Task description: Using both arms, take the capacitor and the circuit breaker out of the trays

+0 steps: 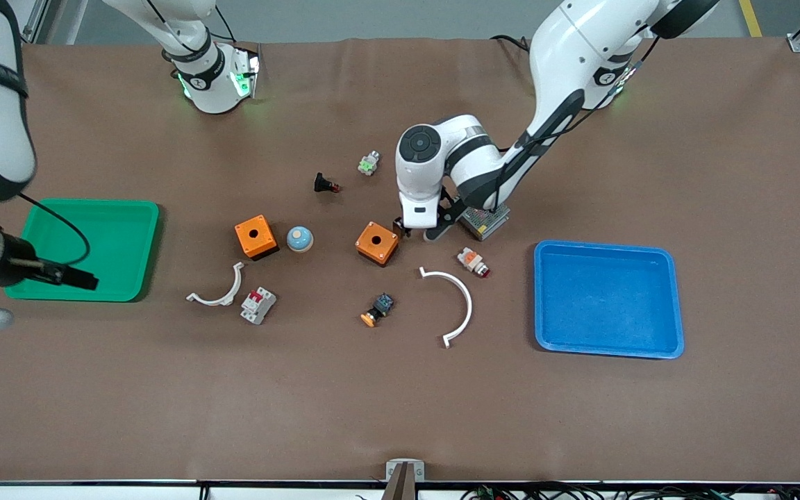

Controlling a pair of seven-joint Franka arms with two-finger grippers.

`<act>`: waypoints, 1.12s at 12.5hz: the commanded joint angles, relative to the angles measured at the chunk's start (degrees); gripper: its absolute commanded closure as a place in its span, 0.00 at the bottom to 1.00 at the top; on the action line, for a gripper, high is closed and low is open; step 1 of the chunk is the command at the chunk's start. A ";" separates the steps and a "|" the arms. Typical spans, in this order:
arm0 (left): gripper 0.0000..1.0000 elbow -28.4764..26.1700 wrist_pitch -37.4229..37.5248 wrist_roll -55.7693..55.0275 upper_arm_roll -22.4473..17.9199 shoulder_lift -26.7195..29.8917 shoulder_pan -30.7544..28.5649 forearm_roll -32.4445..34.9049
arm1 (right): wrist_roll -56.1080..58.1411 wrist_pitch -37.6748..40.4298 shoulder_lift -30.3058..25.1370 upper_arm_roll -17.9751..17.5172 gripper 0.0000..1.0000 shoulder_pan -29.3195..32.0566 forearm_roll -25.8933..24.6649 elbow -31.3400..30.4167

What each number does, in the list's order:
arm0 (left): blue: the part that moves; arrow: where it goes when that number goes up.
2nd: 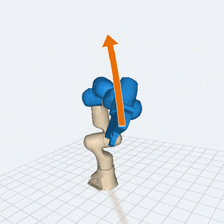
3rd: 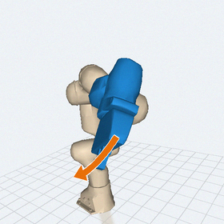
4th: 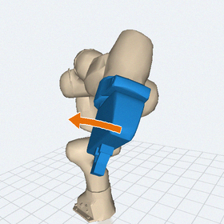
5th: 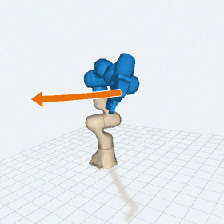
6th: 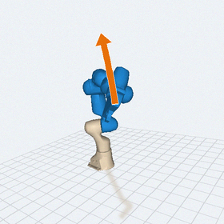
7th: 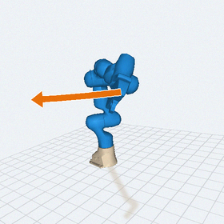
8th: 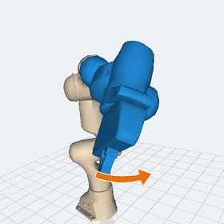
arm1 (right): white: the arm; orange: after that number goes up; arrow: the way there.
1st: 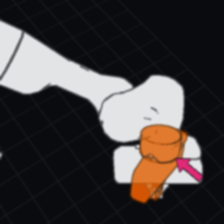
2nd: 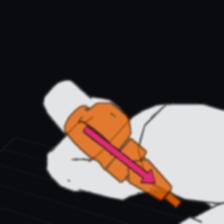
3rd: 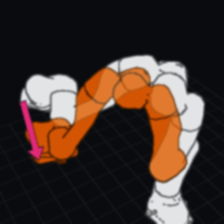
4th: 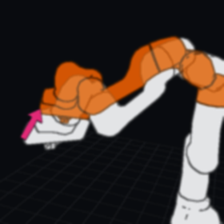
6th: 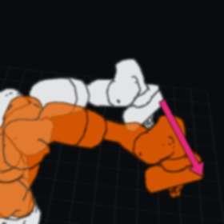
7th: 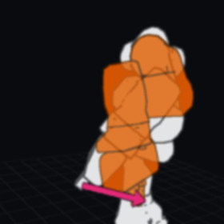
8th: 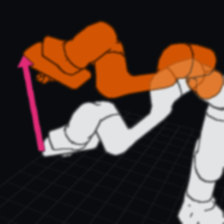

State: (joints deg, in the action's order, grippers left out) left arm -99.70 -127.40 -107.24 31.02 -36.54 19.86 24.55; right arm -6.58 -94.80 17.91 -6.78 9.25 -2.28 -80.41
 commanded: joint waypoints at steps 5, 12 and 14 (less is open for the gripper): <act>0.00 10.67 19.10 27.47 0.62 11.91 -13.06 0.15 | 3.14 8.13 -6.65 13.89 0.00 -9.08 7.46 3.59; 0.00 10.67 29.93 65.78 1.32 26.59 -29.85 -9.24 | -4.59 -6.36 -18.52 10.67 0.00 -8.72 3.09 -12.75; 0.00 10.85 30.01 73.45 0.10 28.87 -31.37 -10.48 | -4.59 -6.19 -18.52 8.02 0.00 -5.83 2.72 -12.76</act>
State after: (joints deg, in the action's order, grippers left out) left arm -88.02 -97.78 -39.49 31.27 -10.33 -10.18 15.77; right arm -10.46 -99.81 1.66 4.19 0.77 1.61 -90.34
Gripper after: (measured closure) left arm 0.000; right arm 0.000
